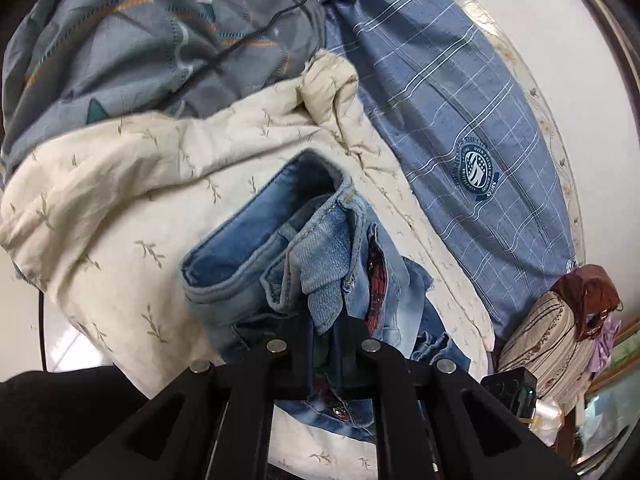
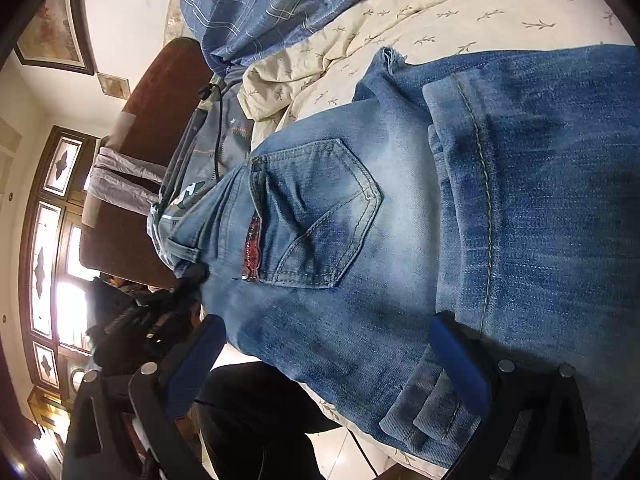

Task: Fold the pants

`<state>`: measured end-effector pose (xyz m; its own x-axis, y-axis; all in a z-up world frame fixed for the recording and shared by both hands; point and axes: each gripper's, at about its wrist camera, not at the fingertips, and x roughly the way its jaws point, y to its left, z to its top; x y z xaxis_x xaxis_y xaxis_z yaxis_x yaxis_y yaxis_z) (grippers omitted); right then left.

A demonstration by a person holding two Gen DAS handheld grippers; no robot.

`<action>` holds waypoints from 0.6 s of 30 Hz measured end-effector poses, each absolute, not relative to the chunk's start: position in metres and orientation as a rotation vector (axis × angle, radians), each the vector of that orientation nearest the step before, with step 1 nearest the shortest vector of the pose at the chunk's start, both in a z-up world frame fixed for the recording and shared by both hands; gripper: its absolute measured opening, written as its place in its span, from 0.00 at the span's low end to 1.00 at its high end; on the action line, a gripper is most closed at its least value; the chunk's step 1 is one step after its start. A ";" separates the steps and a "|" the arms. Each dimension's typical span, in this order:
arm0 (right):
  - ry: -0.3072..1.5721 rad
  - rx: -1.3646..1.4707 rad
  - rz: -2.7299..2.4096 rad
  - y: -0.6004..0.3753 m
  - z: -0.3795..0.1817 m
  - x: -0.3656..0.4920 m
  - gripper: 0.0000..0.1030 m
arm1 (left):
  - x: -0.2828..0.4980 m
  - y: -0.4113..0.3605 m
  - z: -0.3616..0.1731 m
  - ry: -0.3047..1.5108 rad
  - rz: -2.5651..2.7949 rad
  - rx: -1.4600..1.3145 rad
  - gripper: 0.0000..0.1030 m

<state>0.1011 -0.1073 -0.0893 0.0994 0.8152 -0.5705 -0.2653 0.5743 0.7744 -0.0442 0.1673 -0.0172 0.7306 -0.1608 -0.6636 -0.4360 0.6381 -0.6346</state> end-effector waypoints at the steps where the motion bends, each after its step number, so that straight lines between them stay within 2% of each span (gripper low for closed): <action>1: 1.221 0.558 0.866 -0.107 -0.089 0.101 0.99 | -0.046 0.170 -0.024 0.773 0.190 -0.892 0.09; 2: 1.219 0.560 0.868 -0.108 -0.090 0.101 0.99 | -0.050 0.174 -0.033 0.783 0.225 -0.907 0.11; 3: 1.217 0.563 0.870 -0.109 -0.089 0.101 0.99 | -0.055 0.177 -0.041 0.796 0.243 -0.939 0.26; 4: 1.217 0.564 0.871 -0.111 -0.090 0.100 0.99 | -0.058 0.182 -0.055 0.818 0.249 -1.012 0.44; 6: 1.218 0.562 0.870 -0.114 -0.090 0.100 0.99 | -0.062 0.190 -0.079 0.860 0.246 -1.145 0.59; 11: 1.216 0.559 0.873 -0.111 -0.088 0.098 0.99 | -0.065 0.191 -0.082 0.838 0.272 -1.154 0.62; 15: 1.214 0.555 0.877 -0.111 -0.088 0.098 0.99 | -0.054 0.192 -0.079 0.834 0.237 -1.148 0.56; 18: 1.213 0.555 0.881 -0.112 -0.088 0.098 0.99 | -0.051 0.189 -0.079 0.835 0.240 -1.135 0.56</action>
<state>0.0979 -0.1118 -0.0881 0.0959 0.8215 -0.5621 -0.2799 0.5642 0.7767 -0.0506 0.1887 -0.0790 0.6827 -0.2319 -0.6929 -0.5650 0.4339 -0.7018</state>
